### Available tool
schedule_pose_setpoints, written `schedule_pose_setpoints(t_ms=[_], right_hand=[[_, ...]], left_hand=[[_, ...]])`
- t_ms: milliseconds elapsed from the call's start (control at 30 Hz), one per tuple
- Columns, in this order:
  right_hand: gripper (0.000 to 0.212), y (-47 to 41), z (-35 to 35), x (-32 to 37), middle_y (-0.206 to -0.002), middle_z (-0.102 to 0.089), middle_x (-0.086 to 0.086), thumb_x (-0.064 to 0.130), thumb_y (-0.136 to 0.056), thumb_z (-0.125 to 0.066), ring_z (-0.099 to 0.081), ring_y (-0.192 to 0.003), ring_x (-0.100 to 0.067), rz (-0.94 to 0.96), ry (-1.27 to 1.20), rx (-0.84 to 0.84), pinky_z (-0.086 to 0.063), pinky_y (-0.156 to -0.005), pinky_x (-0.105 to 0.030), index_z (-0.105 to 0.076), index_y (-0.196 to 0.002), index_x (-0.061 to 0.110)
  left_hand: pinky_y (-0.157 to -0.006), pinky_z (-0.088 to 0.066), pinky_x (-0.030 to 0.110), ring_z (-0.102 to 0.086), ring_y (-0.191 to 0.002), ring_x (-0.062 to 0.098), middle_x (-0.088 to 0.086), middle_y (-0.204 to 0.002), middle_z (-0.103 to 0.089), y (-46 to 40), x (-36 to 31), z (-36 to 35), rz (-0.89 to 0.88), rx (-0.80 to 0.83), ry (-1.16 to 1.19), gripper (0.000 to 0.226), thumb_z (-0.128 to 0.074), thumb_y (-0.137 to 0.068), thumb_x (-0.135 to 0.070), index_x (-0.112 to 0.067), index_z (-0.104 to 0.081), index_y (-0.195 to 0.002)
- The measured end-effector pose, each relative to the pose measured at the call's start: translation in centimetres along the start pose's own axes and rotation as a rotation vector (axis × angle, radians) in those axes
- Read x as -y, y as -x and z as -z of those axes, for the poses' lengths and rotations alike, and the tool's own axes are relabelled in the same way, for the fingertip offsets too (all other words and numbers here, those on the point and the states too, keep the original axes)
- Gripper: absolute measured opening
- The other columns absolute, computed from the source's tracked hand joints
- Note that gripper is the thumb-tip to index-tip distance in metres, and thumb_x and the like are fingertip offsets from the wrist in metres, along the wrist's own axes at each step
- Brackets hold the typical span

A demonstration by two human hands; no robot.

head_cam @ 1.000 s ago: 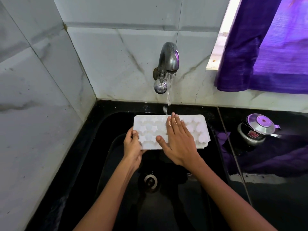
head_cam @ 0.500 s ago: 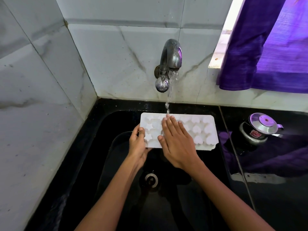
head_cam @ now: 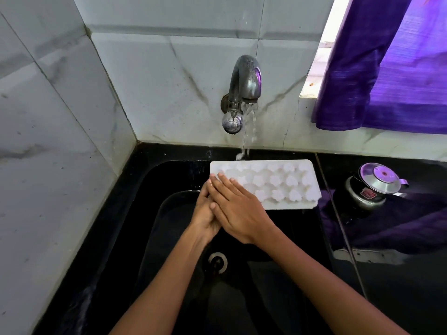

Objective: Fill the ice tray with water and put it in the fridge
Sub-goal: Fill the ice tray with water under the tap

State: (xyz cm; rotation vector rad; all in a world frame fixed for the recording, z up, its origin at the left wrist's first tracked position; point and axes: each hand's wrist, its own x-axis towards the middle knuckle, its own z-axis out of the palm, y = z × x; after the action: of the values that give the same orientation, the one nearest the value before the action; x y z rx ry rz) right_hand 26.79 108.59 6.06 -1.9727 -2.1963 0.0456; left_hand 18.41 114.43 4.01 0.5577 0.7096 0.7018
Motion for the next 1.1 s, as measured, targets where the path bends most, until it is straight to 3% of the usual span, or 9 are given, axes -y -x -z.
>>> schedule_pose_setpoints(t_ms=[133,233,367,533,700,867,1000,1100], right_hand=[[0.056,1.4,-0.7,-0.7,-0.154,-0.027,-0.008,0.035,-0.099,-0.019,-0.021,-0.144,-0.02,-0.031,0.089,-0.052,-0.011,-0.117,-0.034,-0.027,-0.148,0.009],[0.054,2.0,-0.6,-1.8,-0.152,-0.032,-0.009,0.036,-0.099,-0.023,-0.027,-0.142,-0.021,-0.117,0.124,-0.122,-0.015,-0.115,-0.036,-0.032,-0.145,0.008],[0.055,2.8,-0.4,-3.4,-0.154,-0.026,-0.006,0.036,-0.1,-0.023,-0.021,-0.144,-0.022,-0.232,0.125,-0.165,-0.013,-0.117,-0.039,-0.027,-0.147,0.009],[0.058,3.5,-0.4,-5.0,-0.157,-0.015,-0.004,0.04,-0.099,-0.018,-0.01,-0.147,-0.021,-0.354,0.099,-0.168,-0.004,-0.118,-0.037,-0.016,-0.15,0.012],[0.066,3.0,-0.8,-4.1,-0.156,0.01,-0.005,0.048,-0.094,-0.008,0.01,-0.146,-0.015,-0.426,0.001,-0.188,0.011,-0.117,-0.027,0.006,-0.146,0.011],[0.078,2.2,-1.0,-3.0,-0.152,0.025,-0.008,0.057,-0.089,-0.003,0.022,-0.143,-0.019,-0.571,-0.106,-0.179,0.014,-0.114,-0.027,0.014,-0.146,0.007],[0.078,1.9,-0.2,-3.7,-0.157,0.014,-0.018,0.052,-0.098,-0.021,0.013,-0.146,-0.026,-0.781,-0.303,-0.12,-0.001,-0.119,-0.035,0.007,-0.148,0.0],[0.075,2.2,0.1,-3.9,-0.159,0.005,-0.015,0.052,-0.098,-0.021,-0.011,-0.146,-0.028,-0.796,-0.539,-0.063,-0.023,-0.115,-0.041,0.002,-0.15,0.002]], left_hand=[[-0.052,-0.056,0.024,-0.07,-0.08,0.018,0.013,-0.111,-0.065,-0.5,-1.1,0.3,-0.049,-0.078,0.063,0.026,-0.041,-0.099,-0.02,-0.016,-0.051,-0.122],[-0.069,-0.06,0.037,-0.064,-0.096,0.024,0.015,-0.119,-0.062,-1.0,-1.8,0.5,-0.086,-0.108,0.145,0.031,-0.041,-0.099,-0.018,-0.01,-0.05,-0.127],[-0.068,-0.06,0.041,-0.064,-0.098,0.024,0.008,-0.112,-0.065,-0.7,-2.7,1.4,-0.099,-0.153,0.131,0.027,-0.042,-0.098,-0.02,-0.015,-0.054,-0.122],[-0.062,-0.06,0.037,-0.063,-0.102,0.024,0.007,-0.12,-0.063,0.0,-3.7,2.9,-0.133,-0.22,0.044,0.032,-0.043,-0.097,-0.022,-0.019,-0.052,-0.128],[-0.062,-0.06,0.036,-0.063,-0.1,0.023,0.006,-0.119,-0.063,0.8,-4.5,3.5,-0.178,-0.231,-0.005,0.032,-0.042,-0.098,-0.022,-0.018,-0.051,-0.128],[-0.063,-0.06,0.037,-0.064,-0.1,0.024,0.007,-0.119,-0.063,1.5,-5.0,4.3,-0.198,-0.26,-0.044,0.034,-0.042,-0.098,-0.024,-0.018,-0.05,-0.131],[-0.058,-0.059,0.032,-0.064,-0.097,0.022,0.007,-0.119,-0.063,2.2,-5.4,5.4,-0.218,-0.301,-0.095,0.035,-0.041,-0.098,-0.025,-0.015,-0.049,-0.131],[-0.056,-0.058,0.031,-0.069,-0.089,0.018,0.006,-0.114,-0.065,2.7,-5.4,6.0,-0.214,-0.308,-0.101,0.032,-0.041,-0.098,-0.025,-0.013,-0.051,-0.126]])
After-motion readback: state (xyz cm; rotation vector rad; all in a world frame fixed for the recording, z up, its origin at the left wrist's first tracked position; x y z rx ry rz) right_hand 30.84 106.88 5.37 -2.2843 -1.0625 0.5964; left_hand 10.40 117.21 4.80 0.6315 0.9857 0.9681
